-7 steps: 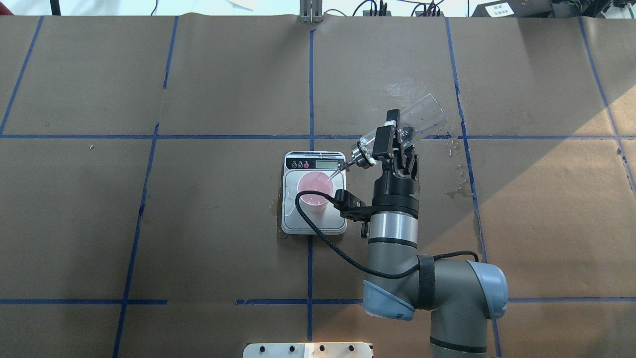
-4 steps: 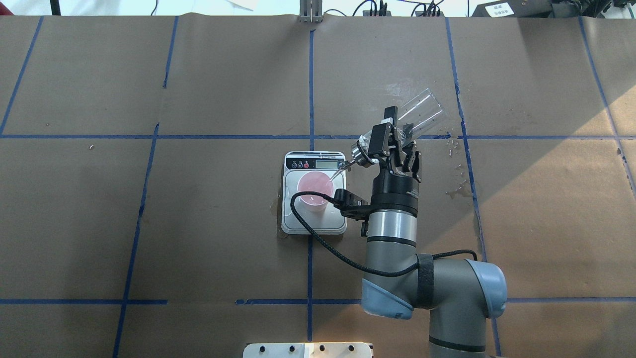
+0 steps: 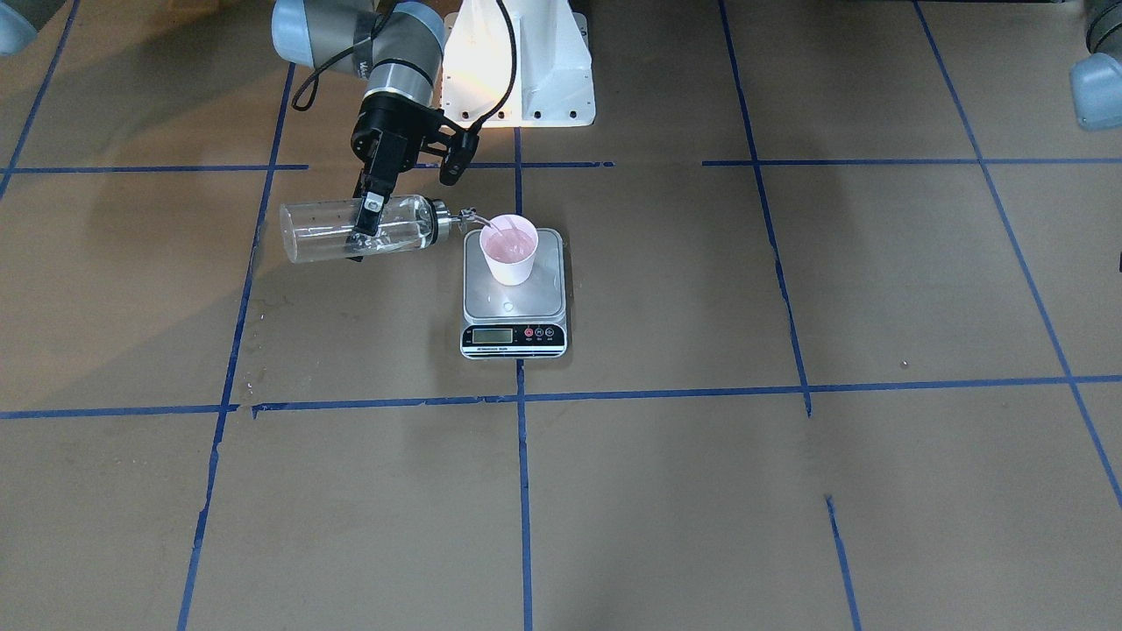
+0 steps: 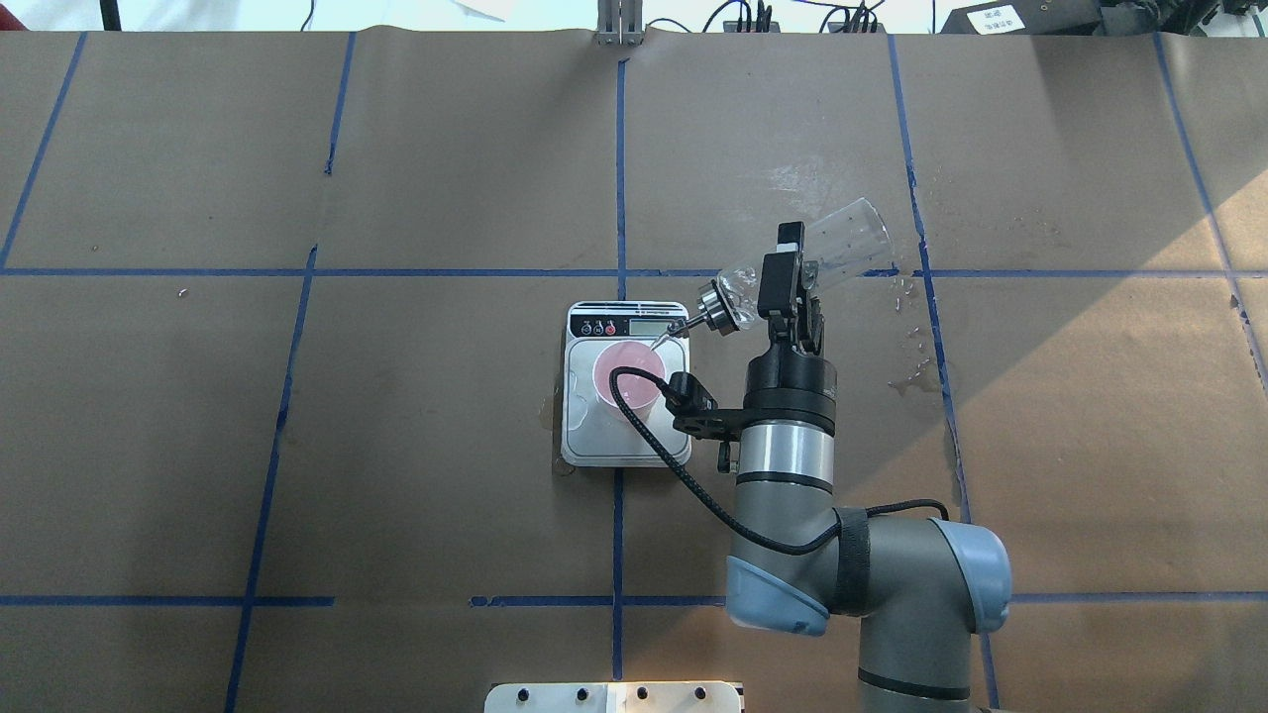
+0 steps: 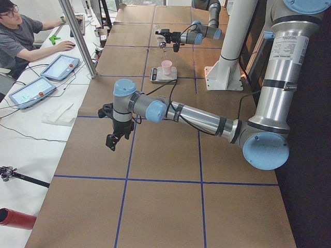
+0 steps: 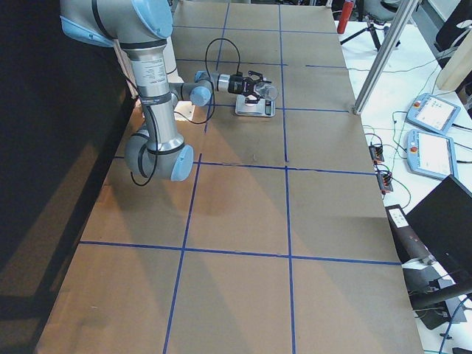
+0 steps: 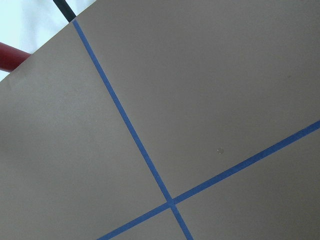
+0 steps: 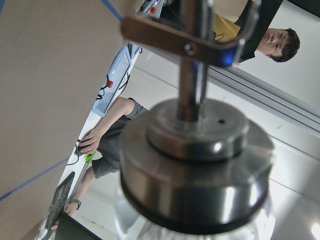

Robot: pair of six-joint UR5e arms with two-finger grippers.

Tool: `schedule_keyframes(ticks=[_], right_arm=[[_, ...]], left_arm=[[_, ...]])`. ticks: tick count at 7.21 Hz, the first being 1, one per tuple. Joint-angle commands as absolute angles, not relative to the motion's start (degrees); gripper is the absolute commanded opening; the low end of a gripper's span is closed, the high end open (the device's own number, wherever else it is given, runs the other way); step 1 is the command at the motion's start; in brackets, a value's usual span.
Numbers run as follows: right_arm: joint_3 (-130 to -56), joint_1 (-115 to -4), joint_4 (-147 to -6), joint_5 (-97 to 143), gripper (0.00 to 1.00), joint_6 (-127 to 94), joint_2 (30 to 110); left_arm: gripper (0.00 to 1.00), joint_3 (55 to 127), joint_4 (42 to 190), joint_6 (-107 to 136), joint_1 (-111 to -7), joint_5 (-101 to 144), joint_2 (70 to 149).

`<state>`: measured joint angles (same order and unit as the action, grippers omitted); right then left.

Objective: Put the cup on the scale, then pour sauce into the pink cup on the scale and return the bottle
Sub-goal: 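Tilt the bottle spout down over the pink cup with the right gripper, then turn the bottle upright and move it back with the right gripper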

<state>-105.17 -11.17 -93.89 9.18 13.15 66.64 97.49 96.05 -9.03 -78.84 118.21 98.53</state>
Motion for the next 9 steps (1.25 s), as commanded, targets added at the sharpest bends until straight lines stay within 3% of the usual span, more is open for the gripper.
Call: schedule_keyframes(ticks=[1,4,9], right_arm=[[-103.54,-10.81,-93.69,11.15,0.0,-0.57,66.71],[-103.53,-10.11,-88.02,14.4,0.0,-13.17,66.8],[-104.06,-11.24,-55.75,26.26,0.0,-27.18,75.75]], left_arm=[[1.0,97.56,95.98,-8.96,-78.84,118.21,98.53],[1.0,97.82,95.98,-8.96,-78.92,118.21,98.53],[1.0,98.44,95.89,-8.79,-79.63,118.21,98.79]])
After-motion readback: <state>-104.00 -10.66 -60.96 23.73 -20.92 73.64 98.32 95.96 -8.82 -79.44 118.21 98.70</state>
